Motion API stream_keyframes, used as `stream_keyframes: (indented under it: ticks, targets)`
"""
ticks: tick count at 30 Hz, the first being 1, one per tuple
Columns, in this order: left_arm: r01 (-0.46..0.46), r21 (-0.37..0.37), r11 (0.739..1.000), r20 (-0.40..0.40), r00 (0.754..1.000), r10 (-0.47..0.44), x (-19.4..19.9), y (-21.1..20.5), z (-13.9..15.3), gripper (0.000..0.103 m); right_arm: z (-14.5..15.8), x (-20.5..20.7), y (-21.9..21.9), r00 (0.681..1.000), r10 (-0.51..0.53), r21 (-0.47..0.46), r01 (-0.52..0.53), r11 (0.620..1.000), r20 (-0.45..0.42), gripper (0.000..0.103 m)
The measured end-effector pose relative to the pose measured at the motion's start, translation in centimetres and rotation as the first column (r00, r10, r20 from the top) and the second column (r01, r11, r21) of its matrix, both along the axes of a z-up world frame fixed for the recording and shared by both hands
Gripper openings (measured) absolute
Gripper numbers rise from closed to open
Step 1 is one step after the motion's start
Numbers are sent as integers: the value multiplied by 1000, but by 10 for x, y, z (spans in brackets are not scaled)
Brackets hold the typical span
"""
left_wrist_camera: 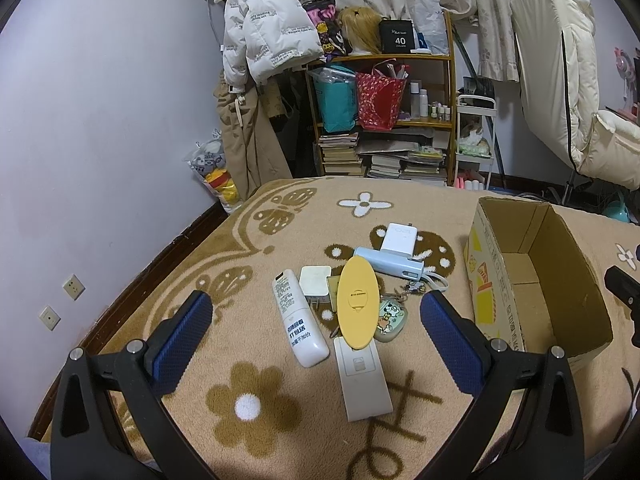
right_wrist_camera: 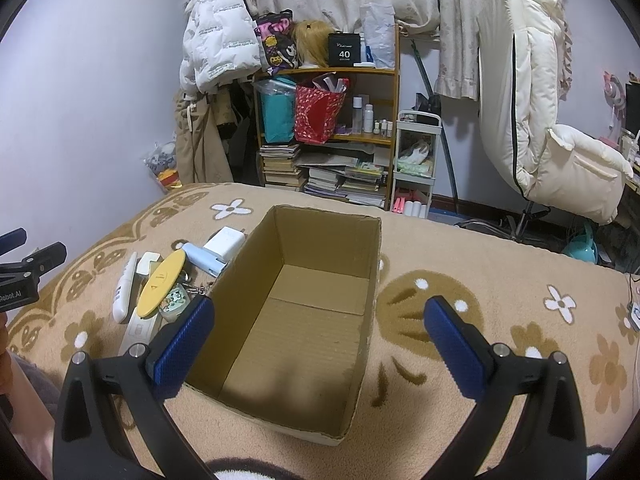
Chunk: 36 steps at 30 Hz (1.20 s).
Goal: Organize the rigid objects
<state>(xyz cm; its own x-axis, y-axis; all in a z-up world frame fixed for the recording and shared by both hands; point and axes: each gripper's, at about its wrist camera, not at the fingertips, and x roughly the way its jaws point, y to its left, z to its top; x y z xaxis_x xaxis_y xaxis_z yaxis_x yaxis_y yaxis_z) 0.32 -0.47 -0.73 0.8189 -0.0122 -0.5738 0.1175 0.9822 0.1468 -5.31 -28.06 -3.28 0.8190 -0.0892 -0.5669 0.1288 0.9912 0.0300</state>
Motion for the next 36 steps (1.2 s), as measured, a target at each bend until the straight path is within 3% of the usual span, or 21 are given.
stream_keyframes:
  ticks: [20, 27, 31, 36]
  targets:
    - [1, 0, 1000, -7, 1000, -1, 0, -1, -1, 103, 0, 2, 0, 1000, -2, -1, 2, 1000, -1, 103]
    - [36, -15, 999, -55, 998, -37, 6, -6, -13, 103, 3, 0, 0, 1000, -4, 8, 3, 1000, 31, 103]
    - [39, -31, 999, -76, 996, -41, 17, -5, -5, 103, 0, 9, 10, 999, 2, 18, -3, 1000, 34, 103]
    - [38, -74, 997, -151, 987, -49, 40, -3, -3, 103, -1, 26, 1, 1000, -3, 43, 3, 999, 7, 103]
